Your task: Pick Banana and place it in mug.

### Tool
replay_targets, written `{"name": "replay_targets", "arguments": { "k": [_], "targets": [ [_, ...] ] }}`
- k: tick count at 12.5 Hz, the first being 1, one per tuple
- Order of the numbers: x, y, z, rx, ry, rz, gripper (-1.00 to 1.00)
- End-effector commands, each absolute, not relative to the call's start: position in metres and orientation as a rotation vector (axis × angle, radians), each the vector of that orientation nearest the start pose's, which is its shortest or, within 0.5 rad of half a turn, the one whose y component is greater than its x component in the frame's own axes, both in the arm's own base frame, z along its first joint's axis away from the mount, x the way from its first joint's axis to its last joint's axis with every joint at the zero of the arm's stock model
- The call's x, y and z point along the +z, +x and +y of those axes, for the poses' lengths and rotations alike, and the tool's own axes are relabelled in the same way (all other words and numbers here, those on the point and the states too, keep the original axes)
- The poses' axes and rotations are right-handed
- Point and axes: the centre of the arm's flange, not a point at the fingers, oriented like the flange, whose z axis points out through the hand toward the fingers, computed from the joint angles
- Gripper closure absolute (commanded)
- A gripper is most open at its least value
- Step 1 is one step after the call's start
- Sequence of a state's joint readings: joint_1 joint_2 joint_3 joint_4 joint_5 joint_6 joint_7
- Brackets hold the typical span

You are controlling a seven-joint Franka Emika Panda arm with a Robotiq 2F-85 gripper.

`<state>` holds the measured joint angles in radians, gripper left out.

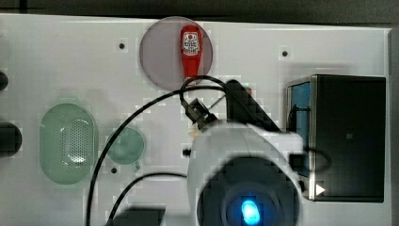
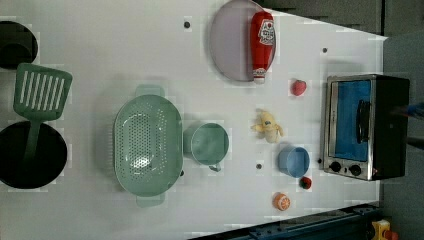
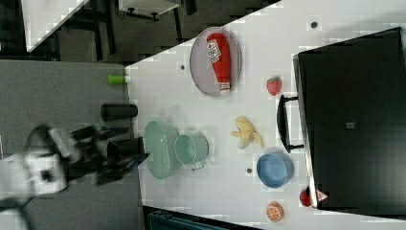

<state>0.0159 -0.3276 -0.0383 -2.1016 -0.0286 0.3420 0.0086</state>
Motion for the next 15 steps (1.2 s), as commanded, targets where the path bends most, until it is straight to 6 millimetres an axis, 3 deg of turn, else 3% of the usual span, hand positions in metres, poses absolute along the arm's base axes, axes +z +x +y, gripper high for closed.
{"name": "replay_targets", "arguments": {
  "k": [1,5,8,12,15],
  "targets": [
    [0.444,0.476,-0.022,0.035,-3.003,0.99,-1.0],
    [0.349,0.482,-0.024,0.089,-3.121,0.523,-1.0],
    [0.293,0.487,-0.029,0.12,-3.153,0.238,-1.0],
    [0.222,0.485,-0.032,0.216,-3.158,0.127,-1.0],
    [0.18,0.483,-0.033,0.183,-3.165,0.124,-1.0]
  ]
}}
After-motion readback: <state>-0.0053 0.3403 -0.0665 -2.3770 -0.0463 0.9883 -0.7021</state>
